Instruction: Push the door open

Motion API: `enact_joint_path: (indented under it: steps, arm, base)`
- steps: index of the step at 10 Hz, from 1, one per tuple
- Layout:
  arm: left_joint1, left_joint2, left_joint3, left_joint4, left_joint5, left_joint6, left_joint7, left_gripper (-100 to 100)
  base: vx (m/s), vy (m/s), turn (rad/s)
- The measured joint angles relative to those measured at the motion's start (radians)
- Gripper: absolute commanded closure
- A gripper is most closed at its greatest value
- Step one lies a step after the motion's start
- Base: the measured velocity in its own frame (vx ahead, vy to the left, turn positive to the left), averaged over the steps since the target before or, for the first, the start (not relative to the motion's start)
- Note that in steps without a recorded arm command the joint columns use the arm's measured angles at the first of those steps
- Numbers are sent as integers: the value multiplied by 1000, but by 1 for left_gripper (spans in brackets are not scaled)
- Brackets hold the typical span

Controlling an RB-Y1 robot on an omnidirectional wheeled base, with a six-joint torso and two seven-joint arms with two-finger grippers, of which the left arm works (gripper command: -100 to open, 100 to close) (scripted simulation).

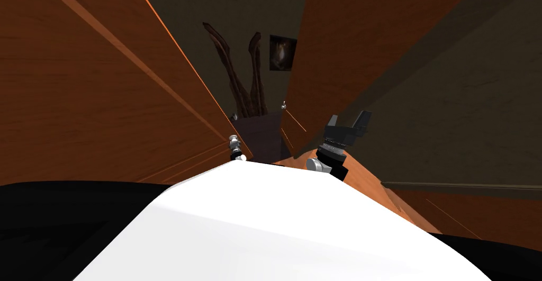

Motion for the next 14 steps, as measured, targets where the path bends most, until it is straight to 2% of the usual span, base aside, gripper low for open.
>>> enact_joint_path:
  steps: [3, 4, 6, 8, 9, 10, 12, 14]
  arm:
    - [12, -12, 32, -15, -6, 13, -12, 100]
    - [6, -13, 44, -6, -9, 14, -10, 100]
    - [11, -22, 66, -16, -12, 14, -18, 100]
    - [5, -33, 91, -6, -18, 8, -26, 100]
    - [8, -32, 102, -2, -20, 4, -23, 100]
    - [15, -32, 115, -14, -19, 13, -25, 100]
    - [9, -31, 135, 7, -24, 4, -19, 100]
    - [9, -35, 141, 7, -27, 4, -21, 100]
  base:
    - [158, 26, 81]
    - [159, 19, 75]
    - [173, 31, 79]
    - [198, -2, 95]
    - [178, 9, 83]
    - [200, 1, 83]
    - [129, 3, 52]
    - [146, 45, 95]
